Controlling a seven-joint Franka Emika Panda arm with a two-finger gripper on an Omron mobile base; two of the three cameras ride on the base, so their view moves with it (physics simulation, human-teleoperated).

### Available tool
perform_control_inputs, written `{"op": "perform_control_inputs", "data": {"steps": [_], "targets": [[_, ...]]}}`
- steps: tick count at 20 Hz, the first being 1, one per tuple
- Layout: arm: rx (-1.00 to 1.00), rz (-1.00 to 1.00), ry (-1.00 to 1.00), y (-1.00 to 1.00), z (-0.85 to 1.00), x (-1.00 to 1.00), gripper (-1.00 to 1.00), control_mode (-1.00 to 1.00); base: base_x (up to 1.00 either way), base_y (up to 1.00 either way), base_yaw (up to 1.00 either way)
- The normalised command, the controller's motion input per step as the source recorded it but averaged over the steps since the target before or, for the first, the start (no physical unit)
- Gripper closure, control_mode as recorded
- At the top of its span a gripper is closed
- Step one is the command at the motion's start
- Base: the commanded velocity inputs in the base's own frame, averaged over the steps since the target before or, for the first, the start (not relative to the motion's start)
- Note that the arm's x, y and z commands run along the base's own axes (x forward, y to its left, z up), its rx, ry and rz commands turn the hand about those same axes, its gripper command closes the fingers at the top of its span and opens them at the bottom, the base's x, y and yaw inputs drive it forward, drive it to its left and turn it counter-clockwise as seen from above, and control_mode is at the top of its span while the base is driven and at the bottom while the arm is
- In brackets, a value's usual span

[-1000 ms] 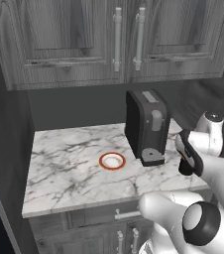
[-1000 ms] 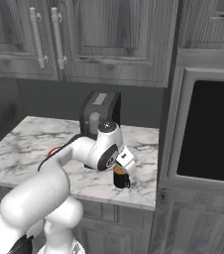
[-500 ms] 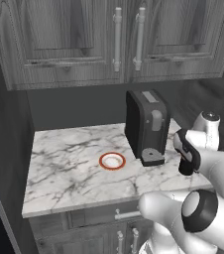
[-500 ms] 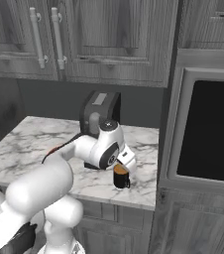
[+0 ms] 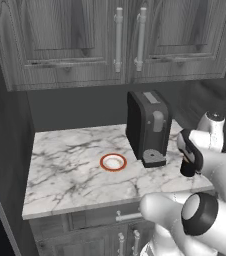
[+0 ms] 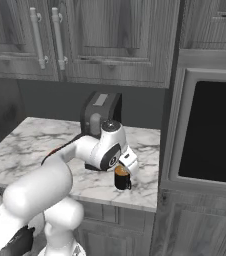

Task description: Take a sugar cube from the saucer and place it inside the coffee. Then, grab milk from the fridge and place it next to the coffee on the counter to sweeten the coffee.

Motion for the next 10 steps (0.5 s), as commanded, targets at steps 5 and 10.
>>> {"op": "perform_control_inputs", "data": {"steps": [5,10], "targets": [[0.00,0.00,-0.03,0.00,0.23,-0.29,-1.00,-1.00,0.00,0.00,0.00],[0.00,0.04,-0.06,0.14,0.49,-0.13,-1.00,-1.00,0.00,0.00,0.00]]}}
